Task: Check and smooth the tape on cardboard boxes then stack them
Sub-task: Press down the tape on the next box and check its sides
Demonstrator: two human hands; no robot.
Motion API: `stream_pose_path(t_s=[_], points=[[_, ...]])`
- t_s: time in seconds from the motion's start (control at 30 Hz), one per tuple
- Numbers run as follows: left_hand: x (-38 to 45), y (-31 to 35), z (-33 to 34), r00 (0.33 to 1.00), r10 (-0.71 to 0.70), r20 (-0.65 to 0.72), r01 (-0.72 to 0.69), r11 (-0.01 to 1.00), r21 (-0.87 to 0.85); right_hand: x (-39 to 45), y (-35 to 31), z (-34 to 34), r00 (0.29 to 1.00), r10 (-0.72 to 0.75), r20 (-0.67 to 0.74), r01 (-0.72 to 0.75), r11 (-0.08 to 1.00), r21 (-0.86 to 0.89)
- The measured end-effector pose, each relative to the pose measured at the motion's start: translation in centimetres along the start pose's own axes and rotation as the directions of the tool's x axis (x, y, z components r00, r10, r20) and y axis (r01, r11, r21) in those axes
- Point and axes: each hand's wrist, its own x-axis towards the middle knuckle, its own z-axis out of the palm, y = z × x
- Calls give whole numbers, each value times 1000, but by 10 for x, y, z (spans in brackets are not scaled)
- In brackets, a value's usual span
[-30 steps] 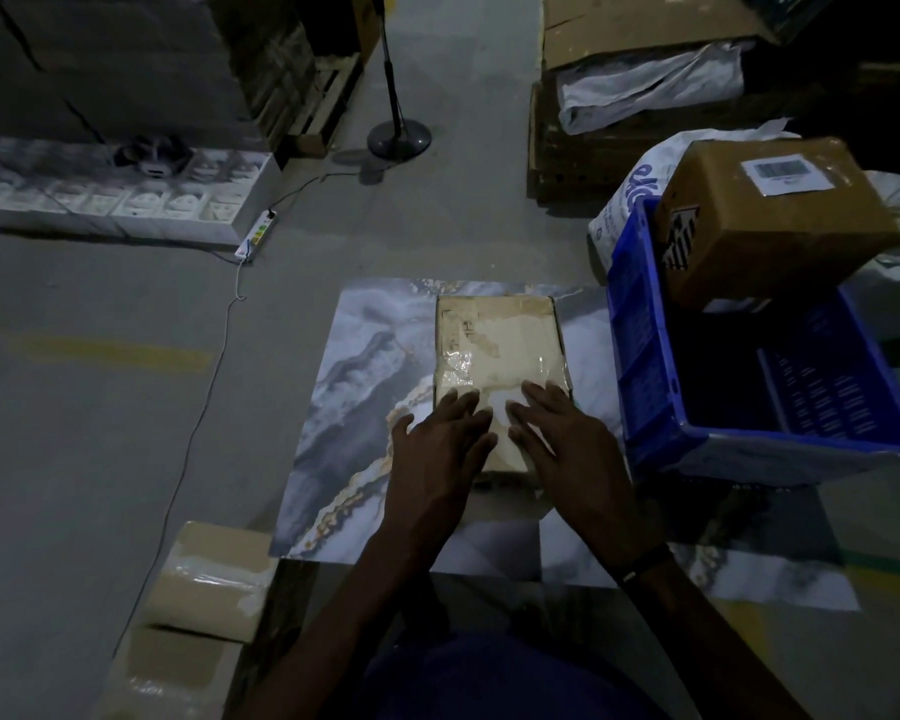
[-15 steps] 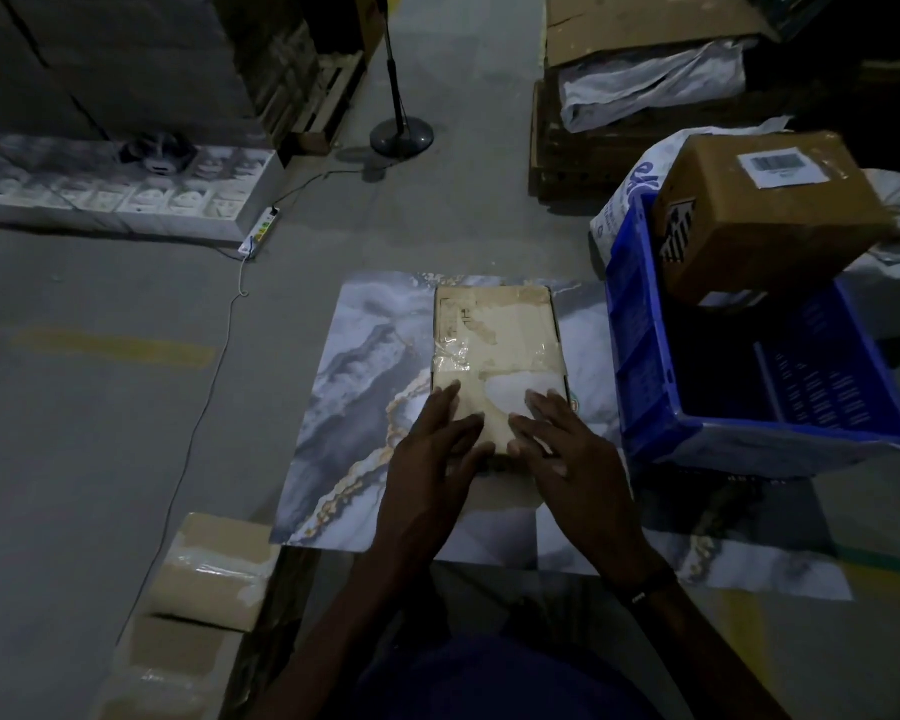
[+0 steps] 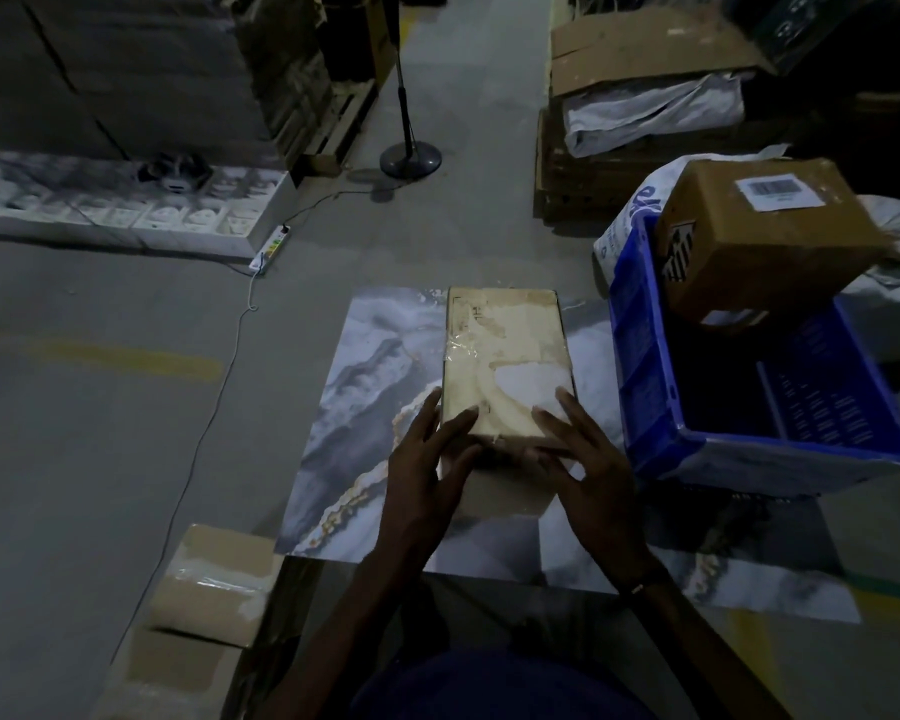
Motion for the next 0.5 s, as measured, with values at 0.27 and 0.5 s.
stream_pose_path(t_s=[0.27, 0.5], points=[[65, 23, -12, 997, 65, -49, -72, 986, -150, 93, -13, -33, 989, -60, -134, 51, 997, -65], [96, 6, 4, 999, -31, 30, 34, 992, -121, 132, 15, -19, 995, 93, -32, -96, 992, -82]])
